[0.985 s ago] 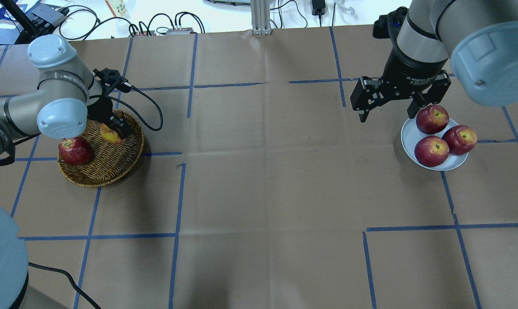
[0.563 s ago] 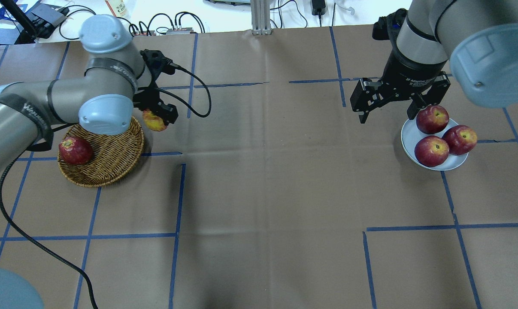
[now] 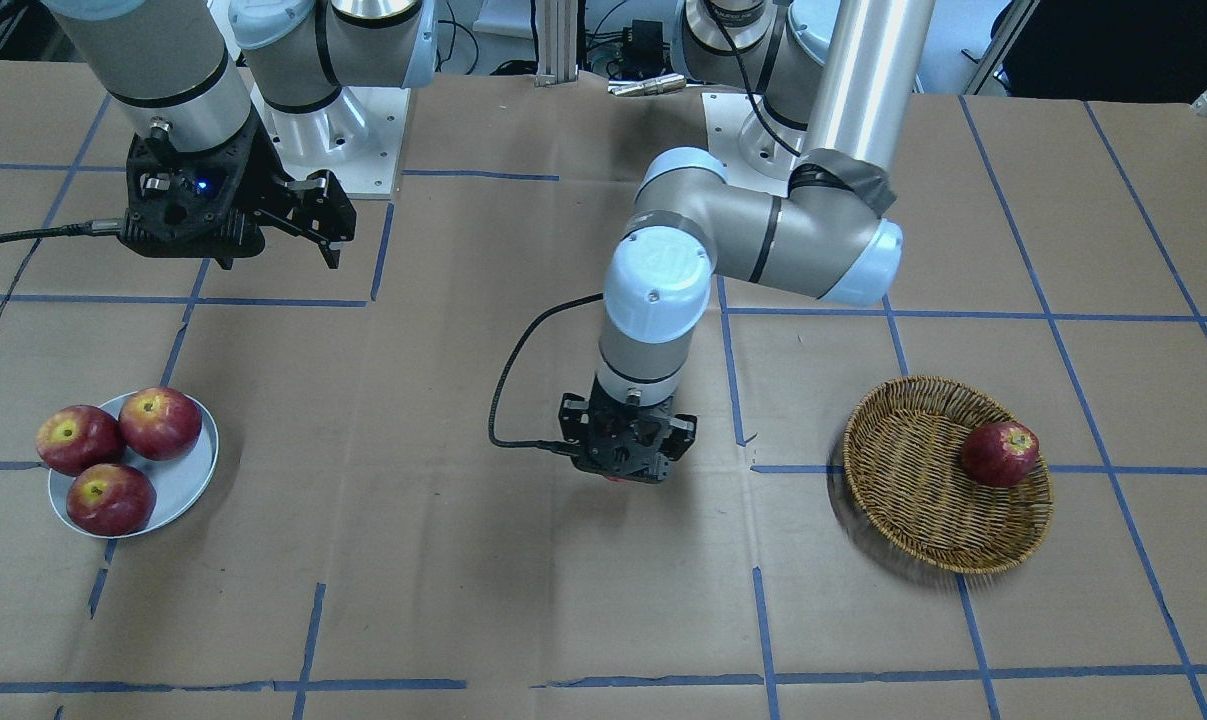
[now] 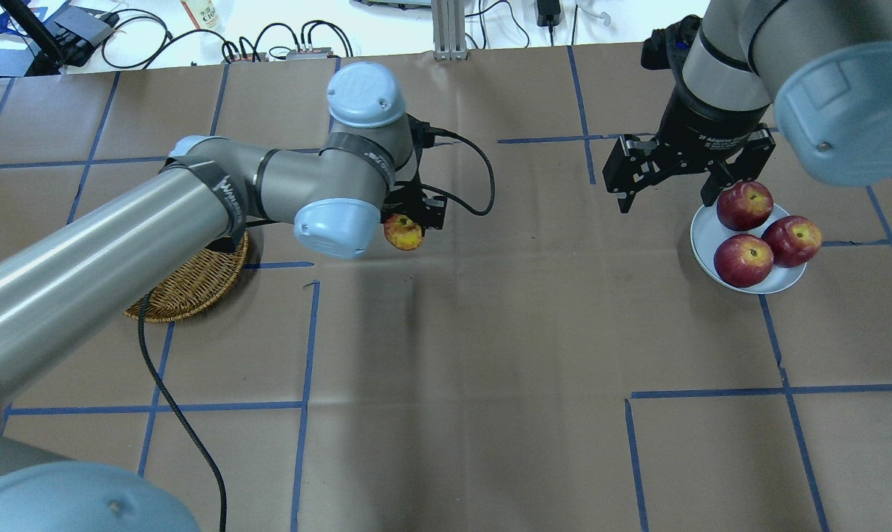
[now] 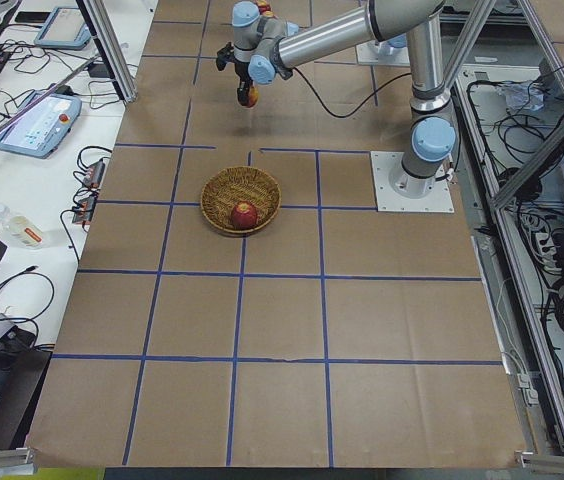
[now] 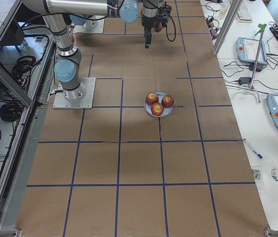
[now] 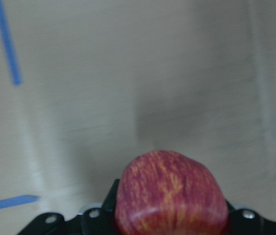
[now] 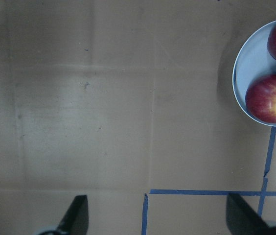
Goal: Transfer apple from basket to plate
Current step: 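Lift the apple and carry it toward the table center with the left gripper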
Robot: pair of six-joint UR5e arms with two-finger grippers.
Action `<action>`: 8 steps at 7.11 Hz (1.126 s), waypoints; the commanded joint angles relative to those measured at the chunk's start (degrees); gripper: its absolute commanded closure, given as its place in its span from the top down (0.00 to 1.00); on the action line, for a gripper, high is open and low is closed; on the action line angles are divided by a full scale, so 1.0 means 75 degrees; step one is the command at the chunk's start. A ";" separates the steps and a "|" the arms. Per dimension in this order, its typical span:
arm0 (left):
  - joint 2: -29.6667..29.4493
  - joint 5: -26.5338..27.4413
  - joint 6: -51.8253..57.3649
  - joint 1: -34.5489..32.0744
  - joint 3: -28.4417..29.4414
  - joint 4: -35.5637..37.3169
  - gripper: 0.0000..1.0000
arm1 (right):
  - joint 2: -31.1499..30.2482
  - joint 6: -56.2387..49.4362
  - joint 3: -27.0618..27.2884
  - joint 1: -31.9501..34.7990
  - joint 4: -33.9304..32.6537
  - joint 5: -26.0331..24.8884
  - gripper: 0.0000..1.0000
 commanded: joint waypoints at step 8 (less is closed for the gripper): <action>-0.1048 0.0038 -0.0686 -0.0651 0.0527 0.0420 0.95 | 0.0007 -0.0018 0.0000 0.0000 0.0000 0.0000 1.00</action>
